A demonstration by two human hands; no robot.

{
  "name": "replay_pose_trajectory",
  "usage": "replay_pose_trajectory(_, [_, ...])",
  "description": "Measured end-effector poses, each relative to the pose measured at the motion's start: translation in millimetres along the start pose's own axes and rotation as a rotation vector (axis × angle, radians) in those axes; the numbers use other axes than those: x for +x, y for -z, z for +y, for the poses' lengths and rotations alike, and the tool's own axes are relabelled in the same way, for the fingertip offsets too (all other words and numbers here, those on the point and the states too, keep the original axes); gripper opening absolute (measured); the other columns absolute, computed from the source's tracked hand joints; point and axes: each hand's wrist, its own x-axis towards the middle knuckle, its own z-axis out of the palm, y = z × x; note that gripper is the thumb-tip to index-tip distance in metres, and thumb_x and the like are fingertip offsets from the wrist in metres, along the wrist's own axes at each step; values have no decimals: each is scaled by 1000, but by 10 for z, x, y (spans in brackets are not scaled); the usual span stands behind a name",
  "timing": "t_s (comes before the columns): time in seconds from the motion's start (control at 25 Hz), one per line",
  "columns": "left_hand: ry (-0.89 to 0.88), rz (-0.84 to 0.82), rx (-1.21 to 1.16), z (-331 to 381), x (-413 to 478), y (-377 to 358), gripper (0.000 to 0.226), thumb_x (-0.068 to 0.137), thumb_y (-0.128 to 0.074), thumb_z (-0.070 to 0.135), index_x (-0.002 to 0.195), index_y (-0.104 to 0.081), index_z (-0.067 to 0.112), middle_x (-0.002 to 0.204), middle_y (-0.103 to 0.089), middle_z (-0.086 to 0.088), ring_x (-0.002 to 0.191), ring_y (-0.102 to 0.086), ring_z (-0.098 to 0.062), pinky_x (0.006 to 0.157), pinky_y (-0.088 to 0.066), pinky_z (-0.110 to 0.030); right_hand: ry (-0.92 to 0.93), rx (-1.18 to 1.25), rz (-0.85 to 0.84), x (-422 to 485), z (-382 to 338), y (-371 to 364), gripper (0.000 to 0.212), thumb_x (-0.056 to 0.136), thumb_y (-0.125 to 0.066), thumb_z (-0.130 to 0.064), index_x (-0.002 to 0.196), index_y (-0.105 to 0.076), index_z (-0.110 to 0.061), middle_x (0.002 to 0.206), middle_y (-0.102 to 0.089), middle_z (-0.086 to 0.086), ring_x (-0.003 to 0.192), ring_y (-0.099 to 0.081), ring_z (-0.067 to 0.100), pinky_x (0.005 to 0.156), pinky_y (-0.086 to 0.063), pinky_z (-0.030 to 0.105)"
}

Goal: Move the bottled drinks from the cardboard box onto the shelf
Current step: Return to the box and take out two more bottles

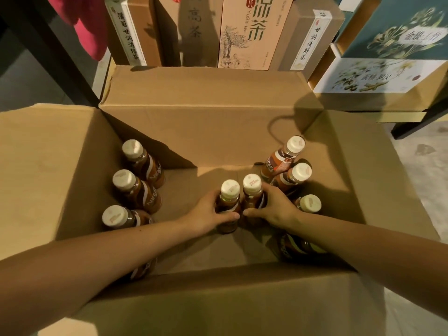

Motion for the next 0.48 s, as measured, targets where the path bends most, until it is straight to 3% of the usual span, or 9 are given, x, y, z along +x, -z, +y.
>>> replay_pose_trajectory(0.12, [-26,-15,7,32,-7,20,62,83,-67,11,136,-35,18,124,-48,8,119,-43,-7,101,-36,-23,8,-10,-20,0,-25,30,63,74,-76,-10,131,-50,-16,131,-57,1,129,-47,21,110,-36,44])
replay_pose_trajectory(0.28, [-49,69,12,180,-17,109,62,81,-69,11,136,-40,12,123,-51,3,118,-46,-10,101,-38,-24,75,29,-6,-25,-183,113,55,75,-77,-20,125,-55,-13,124,-62,2,121,-55,20,104,-44,40])
replay_pose_trajectory(0.48, [-186,161,46,553,-264,407,39,84,-65,19,121,-54,15,109,-63,10,100,-60,0,94,-48,-20,225,137,63,-183,-637,199,53,77,-75,-15,125,-53,-12,124,-62,4,118,-56,17,106,-42,39])
